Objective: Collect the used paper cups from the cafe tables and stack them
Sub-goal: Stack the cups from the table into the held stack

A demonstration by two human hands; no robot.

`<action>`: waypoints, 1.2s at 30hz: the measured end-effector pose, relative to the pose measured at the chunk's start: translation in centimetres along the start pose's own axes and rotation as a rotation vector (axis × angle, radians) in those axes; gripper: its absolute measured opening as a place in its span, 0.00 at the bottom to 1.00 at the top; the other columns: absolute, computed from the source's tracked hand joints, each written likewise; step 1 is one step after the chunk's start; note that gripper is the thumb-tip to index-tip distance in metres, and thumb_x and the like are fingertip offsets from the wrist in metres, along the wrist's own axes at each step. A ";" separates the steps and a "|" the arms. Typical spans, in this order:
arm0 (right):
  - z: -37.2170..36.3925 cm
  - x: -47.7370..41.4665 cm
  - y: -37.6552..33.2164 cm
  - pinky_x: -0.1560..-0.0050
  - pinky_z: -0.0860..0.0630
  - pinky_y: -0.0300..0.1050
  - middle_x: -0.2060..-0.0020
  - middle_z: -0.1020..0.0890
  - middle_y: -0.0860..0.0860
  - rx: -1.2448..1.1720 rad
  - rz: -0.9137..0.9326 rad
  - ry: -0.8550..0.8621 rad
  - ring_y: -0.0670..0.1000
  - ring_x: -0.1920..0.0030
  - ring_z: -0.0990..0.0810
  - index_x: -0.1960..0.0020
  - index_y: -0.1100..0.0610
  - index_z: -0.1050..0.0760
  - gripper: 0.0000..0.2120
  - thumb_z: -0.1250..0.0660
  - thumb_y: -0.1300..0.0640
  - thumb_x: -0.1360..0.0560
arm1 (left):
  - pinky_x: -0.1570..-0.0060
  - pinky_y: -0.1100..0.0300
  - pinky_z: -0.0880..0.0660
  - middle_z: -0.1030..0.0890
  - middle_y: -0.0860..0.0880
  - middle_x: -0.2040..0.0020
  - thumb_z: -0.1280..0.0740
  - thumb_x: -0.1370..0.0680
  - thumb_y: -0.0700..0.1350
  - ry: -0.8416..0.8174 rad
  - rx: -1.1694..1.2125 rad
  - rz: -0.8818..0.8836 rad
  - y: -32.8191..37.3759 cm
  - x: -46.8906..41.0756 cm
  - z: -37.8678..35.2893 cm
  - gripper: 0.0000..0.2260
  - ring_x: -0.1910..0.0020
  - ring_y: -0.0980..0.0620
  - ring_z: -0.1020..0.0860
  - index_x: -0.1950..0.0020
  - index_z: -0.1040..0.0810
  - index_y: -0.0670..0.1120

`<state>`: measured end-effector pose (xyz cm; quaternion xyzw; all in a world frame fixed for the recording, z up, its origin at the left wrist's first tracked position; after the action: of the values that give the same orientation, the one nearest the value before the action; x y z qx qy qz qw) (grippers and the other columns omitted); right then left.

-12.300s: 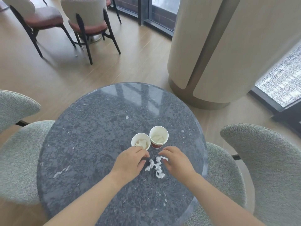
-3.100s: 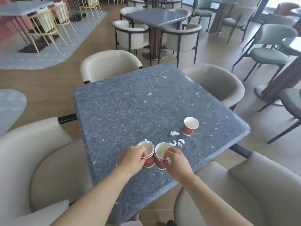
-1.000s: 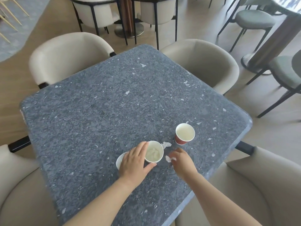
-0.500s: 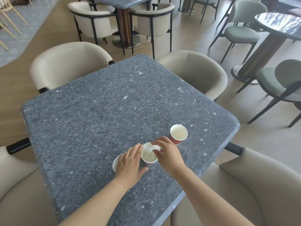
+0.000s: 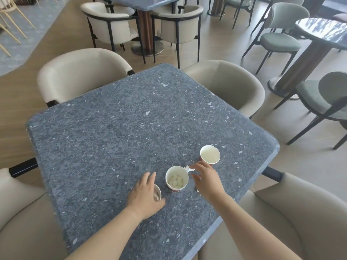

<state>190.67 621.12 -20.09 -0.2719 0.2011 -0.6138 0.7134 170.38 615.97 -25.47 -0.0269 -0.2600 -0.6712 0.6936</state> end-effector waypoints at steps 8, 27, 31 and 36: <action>-2.1 -1.2 2.4 0.43 0.25 0.48 0.41 0.23 0.51 0.039 -0.049 -0.064 0.52 0.43 0.24 0.41 0.57 0.24 0.14 0.35 0.63 0.26 | 0.31 0.53 0.39 0.43 0.50 0.26 0.37 0.29 0.59 0.005 0.009 -0.059 1.2 -3.4 1.2 0.38 0.29 0.45 0.41 0.25 0.50 0.48; -6.0 -2.9 6.6 0.56 0.26 0.46 0.52 0.19 0.54 0.204 -0.181 -0.224 0.56 0.53 0.22 0.55 0.55 0.19 0.08 0.37 0.61 0.27 | 0.44 0.56 0.28 0.34 0.52 0.42 0.39 0.32 0.61 0.060 -0.122 -0.175 1.0 -5.4 2.2 0.25 0.41 0.50 0.34 0.37 0.37 0.53; -4.2 -2.8 5.3 0.57 0.28 0.44 0.56 0.18 0.53 0.075 -0.159 -0.109 0.55 0.54 0.21 0.57 0.57 0.18 0.06 0.34 0.63 0.28 | 0.41 0.53 0.32 0.35 0.52 0.40 0.38 0.32 0.61 0.000 -0.136 -0.153 1.2 -5.6 2.4 0.28 0.39 0.49 0.34 0.35 0.39 0.54; -0.9 -2.0 2.8 0.57 0.24 0.46 0.59 0.21 0.52 -0.064 -0.127 0.031 0.54 0.60 0.21 0.60 0.58 0.20 0.04 0.32 0.63 0.28 | 0.33 0.49 0.39 0.40 0.52 0.32 0.35 0.34 0.64 0.015 -0.179 -0.199 2.3 -4.9 3.4 0.39 0.31 0.50 0.39 0.28 0.46 0.52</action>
<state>191.94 623.24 -22.68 -0.2974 0.2140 -0.6553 0.6605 171.63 622.01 -23.82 -0.0577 -0.1953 -0.7575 0.6202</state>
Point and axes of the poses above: each hand's wrist, its own x-axis away from the middle knuckle, its own z-axis out of the back of the hand, y = z × x, the point moved 7 cm from there along -x, towards the middle knuckle
